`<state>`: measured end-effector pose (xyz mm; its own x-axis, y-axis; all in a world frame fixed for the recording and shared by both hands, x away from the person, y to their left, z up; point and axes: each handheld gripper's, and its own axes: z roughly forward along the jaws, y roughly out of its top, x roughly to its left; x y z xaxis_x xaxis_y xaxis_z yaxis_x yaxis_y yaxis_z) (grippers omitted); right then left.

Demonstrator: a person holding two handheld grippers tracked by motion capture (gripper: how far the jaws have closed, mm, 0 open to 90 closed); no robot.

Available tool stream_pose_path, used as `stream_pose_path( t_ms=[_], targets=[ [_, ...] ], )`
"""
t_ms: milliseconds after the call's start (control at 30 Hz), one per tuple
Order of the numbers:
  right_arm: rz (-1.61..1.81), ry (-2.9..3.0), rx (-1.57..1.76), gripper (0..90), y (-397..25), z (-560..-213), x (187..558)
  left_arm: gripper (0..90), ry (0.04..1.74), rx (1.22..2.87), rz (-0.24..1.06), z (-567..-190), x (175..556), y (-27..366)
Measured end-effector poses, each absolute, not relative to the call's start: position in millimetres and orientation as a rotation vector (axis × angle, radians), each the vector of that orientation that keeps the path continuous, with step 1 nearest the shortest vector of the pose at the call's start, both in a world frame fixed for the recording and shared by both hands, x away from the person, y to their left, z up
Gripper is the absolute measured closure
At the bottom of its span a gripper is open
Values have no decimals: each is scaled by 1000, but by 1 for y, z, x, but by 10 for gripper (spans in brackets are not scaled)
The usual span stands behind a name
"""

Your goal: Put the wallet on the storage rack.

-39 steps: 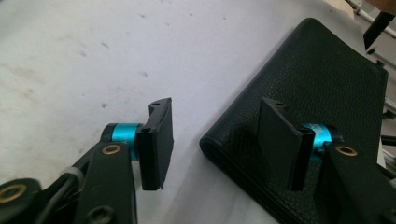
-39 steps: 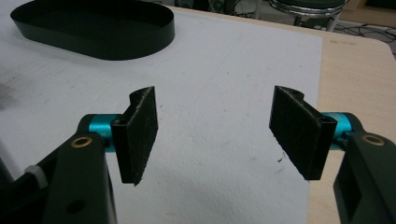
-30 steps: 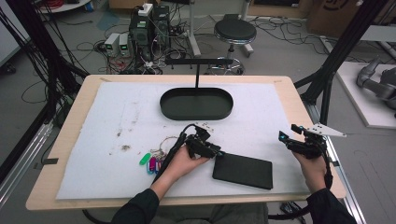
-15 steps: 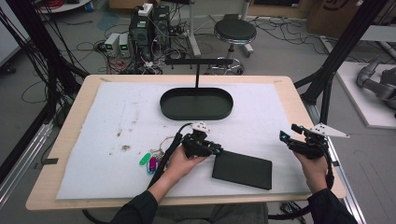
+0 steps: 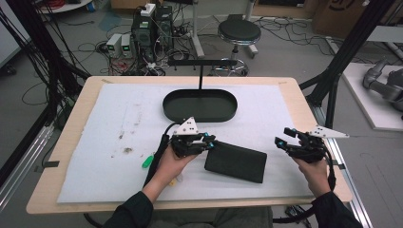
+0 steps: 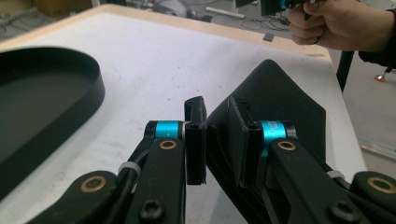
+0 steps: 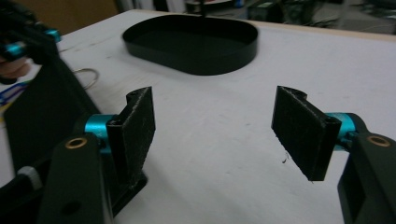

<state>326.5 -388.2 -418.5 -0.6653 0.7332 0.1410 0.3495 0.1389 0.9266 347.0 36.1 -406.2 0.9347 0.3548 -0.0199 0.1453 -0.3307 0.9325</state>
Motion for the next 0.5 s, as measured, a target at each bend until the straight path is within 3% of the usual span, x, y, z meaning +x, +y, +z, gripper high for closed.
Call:
stream_pose_path(
  t_ms=[300, 500],
  targets=[
    [1617, 2305, 944, 296, -366, -425, 331, 774, 281, 1897, 292, -402, 339, 40],
    [1609, 2469, 918, 352, -353, -434, 335, 773, 260, 1879, 309, -401, 336, 48]
  ],
)
